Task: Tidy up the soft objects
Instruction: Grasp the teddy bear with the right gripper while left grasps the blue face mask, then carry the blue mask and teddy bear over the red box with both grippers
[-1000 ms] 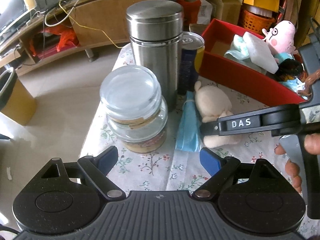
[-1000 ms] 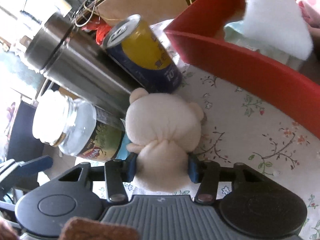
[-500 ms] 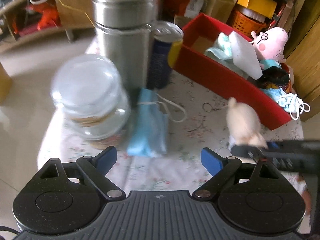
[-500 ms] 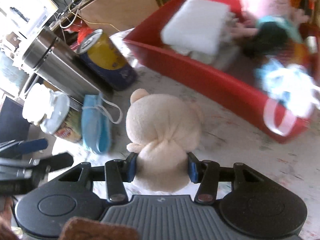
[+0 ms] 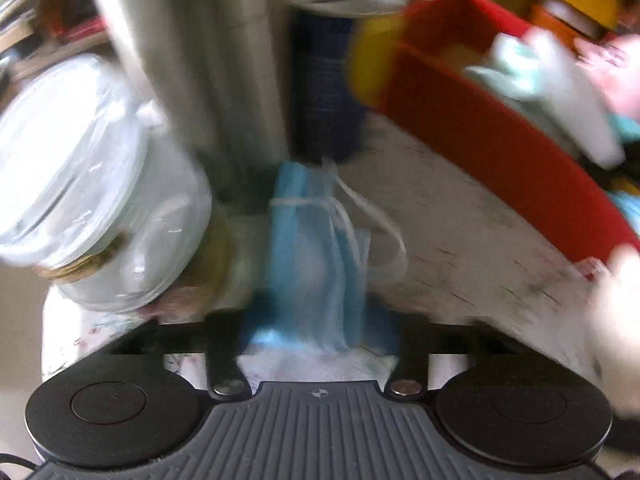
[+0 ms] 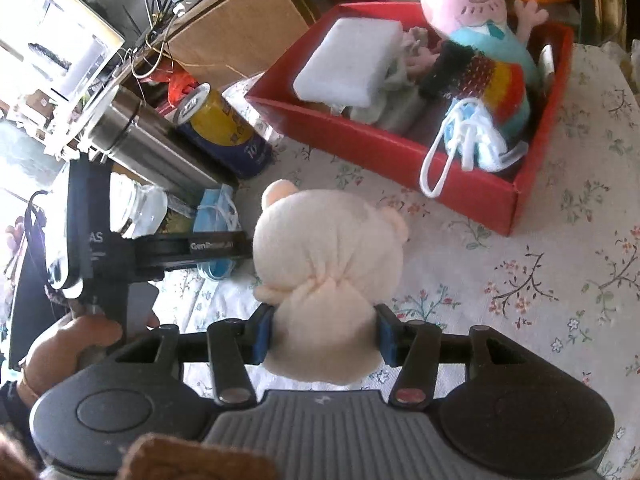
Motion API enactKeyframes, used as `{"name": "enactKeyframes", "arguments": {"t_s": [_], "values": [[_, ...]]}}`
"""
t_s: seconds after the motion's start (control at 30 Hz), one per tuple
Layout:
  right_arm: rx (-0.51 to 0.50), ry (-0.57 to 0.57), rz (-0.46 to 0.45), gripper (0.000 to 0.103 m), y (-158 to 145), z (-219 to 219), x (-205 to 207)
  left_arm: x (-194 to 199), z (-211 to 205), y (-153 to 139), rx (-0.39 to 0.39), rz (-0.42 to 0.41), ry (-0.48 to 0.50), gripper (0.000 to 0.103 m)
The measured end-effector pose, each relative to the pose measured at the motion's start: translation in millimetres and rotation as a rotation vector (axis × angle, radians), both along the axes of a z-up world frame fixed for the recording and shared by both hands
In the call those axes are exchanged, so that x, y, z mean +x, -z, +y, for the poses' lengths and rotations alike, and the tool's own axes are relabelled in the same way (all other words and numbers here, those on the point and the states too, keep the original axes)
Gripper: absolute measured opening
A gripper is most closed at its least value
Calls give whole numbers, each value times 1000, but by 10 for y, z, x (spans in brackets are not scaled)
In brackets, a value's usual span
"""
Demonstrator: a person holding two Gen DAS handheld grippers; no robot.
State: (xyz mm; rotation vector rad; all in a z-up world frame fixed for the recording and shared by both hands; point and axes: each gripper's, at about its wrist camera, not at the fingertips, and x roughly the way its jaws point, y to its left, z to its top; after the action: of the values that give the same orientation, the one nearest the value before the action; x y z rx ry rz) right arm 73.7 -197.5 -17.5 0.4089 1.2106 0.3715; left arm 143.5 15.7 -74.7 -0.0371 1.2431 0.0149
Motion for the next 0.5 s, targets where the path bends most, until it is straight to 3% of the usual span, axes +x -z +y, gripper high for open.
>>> {"name": "enactKeyframes", "arguments": {"t_s": [0.07, 0.23, 0.5], "values": [[8, 5, -7, 23, -31, -29, 8, -83, -29, -27, -77, 23, 33, 31], [21, 17, -26, 23, -115, -46, 7, -215, -94, -89, -112, 28, 50, 25], [-6, 27, -125, 23, -418, -159, -53, -368, -163, -660, -191, -114, 102, 25]]}}
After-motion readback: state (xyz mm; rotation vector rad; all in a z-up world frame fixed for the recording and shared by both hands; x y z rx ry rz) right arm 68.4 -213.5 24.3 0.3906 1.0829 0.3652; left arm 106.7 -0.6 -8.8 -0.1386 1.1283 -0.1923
